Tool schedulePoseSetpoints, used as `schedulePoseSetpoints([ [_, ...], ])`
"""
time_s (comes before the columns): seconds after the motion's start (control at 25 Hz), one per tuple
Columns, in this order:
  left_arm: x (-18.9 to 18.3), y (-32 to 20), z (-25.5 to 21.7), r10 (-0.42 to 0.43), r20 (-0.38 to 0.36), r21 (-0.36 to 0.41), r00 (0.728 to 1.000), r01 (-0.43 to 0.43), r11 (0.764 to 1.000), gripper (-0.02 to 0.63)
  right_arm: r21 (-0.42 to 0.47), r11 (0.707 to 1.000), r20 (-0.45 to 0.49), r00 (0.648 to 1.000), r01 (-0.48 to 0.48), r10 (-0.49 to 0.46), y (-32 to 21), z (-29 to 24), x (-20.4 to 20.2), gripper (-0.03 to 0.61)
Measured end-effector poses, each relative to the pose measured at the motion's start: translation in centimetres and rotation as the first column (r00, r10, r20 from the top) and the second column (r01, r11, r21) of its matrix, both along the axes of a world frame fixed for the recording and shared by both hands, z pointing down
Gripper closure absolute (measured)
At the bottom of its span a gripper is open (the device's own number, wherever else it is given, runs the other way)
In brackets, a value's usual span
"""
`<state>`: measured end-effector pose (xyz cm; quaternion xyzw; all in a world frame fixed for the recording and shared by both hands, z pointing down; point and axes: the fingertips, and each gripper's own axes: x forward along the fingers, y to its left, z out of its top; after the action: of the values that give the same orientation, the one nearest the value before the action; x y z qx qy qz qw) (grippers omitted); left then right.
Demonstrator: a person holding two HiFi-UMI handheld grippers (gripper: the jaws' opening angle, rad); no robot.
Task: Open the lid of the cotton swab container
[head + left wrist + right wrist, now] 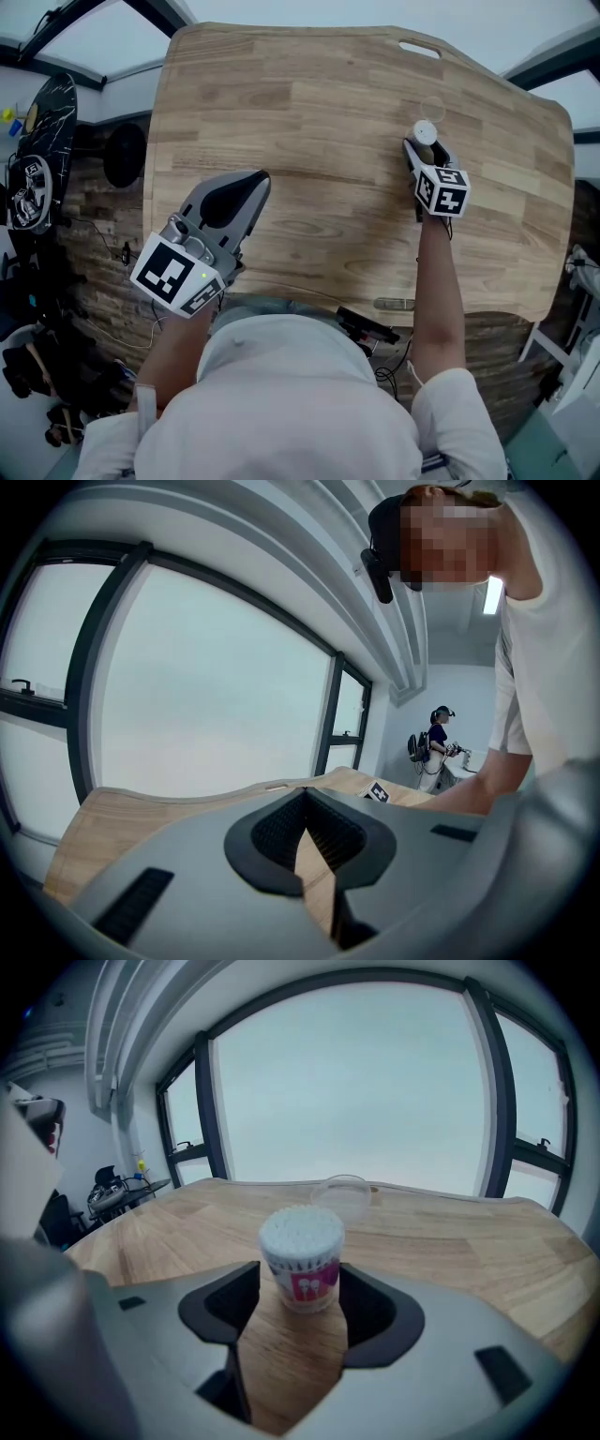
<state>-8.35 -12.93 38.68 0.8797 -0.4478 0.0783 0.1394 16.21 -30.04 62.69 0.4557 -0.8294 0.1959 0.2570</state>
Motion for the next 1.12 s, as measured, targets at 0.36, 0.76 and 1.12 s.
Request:
schedulePoseSetpoints([
  [0.36,0.6,-0.1,-0.8,0.023,-0.014,0.03,1.0,-0.022,0.999,0.601,-0.04,0.999,0.032,0.999,-0.016,0.018,4.1,-1.3,1.2,0.325],
  [0.76,1.4,0.2,-2.7,0.059,-0.045,0.085,0.997,-0.055,0.995,0.601,0.119,0.992,0.088,0.995,0.032,-0.043,8.5,-9.9,0.3,0.516],
  [1.12,1.1,0.5,-4.6,0.075,-0.059,0.133,0.995,-0.066,0.989,0.601,0.28,0.958,0.137,0.986,0.054,-0.096,13.0,-19.7,-1.5,0.555],
])
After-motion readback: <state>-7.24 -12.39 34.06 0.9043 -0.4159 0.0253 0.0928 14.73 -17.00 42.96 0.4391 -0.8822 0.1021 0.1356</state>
